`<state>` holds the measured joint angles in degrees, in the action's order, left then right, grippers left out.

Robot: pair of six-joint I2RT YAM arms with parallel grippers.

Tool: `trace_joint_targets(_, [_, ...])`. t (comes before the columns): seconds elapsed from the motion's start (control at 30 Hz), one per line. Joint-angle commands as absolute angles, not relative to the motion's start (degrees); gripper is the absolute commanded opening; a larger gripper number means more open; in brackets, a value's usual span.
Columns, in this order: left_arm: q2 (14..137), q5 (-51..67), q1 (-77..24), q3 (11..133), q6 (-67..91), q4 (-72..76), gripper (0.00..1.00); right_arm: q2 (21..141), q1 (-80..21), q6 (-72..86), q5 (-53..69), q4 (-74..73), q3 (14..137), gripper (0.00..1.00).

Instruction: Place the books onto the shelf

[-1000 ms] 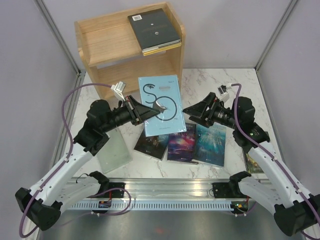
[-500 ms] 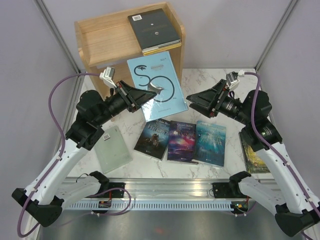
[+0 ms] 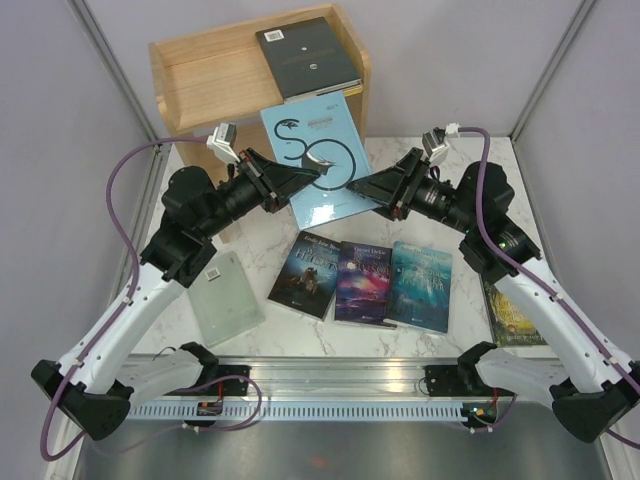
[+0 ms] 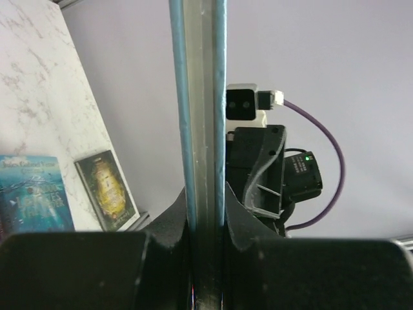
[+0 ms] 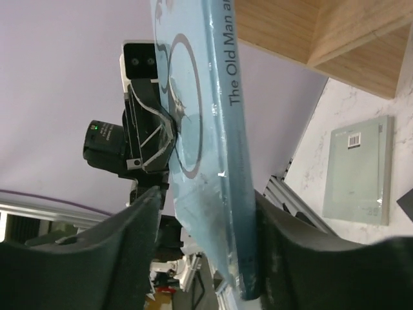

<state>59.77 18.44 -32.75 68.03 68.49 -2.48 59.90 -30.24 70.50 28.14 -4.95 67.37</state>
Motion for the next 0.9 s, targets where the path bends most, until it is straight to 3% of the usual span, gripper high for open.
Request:
trace_joint_targets(0.0, [59.2, 17.2, -32.9, 73.1, 70.6, 5.8, 0.02, 62.1, -32.3, 71.3, 26.3, -0.4, 72.7, 0.54])
trace_joint_targets(0.17, [59.0, 15.9, -33.0, 74.8, 70.4, 4.0, 0.02, 64.3, -33.9, 71.4, 25.6, 1.3, 75.2, 0.16])
trace_joint_targets(0.2, [58.9, 15.8, -32.9, 75.1, 70.2, 3.5, 0.02, 64.6, -33.9, 71.4, 25.1, 1.3, 76.1, 0.05])
trace_joint_targets(0.23, [59.1, 15.9, -32.9, 76.0, 69.6, 3.1, 0.02, 64.9, -34.0, 71.4, 25.0, 1.3, 76.5, 0.0])
trace_joint_targets(0.3, [59.2, 15.6, -32.9, 77.4, 68.5, 0.4, 0.03, 65.4, -34.0, 71.5, 23.9, 1.3, 78.0, 0.0])
trace_joint_targets(0.37, [59.8, 15.2, -32.9, 80.1, 65.5, -2.5, 0.11, 66.7, -34.0, 72.0, 23.4, 1.1, 80.2, 0.0])
trace_joint_targets(0.4, [59.9, 15.1, -32.9, 81.3, 64.3, -5.9, 0.26, 67.6, -34.0, 72.6, 23.4, 1.1, 81.3, 0.0])
trace_joint_targets(0.47, [59.7, 14.2, -32.9, 84.5, 60.4, -9.0, 0.43, 71.1, -33.9, 74.4, 24.7, 0.9, 85.3, 0.0])
trace_joint_targets(0.5, [59.7, 13.5, -32.9, 85.7, 59.2, -10.7, 0.58, 72.3, -33.9, 75.0, 24.8, 0.6, 86.8, 0.0])
trace_joint_targets(0.6, [58.9, 10.0, -32.9, 90.3, 53.6, -19.2, 0.79, 76.5, -33.2, 75.3, 25.0, -1.6, 92.9, 0.0])
trace_joint_targets(0.7, [56.9, 6.1, -32.8, 92.1, 49.6, -26.3, 0.89, 80.7, -30.8, 75.7, 26.6, -3.9, 99.0, 0.0])
trace_joint_targets(0.87, [52.8, 2.5, -32.8, 90.9, 47.2, -30.0, 0.92, 87.1, -26.7, 77.0, 29.3, -5.1, 106.9, 0.0])
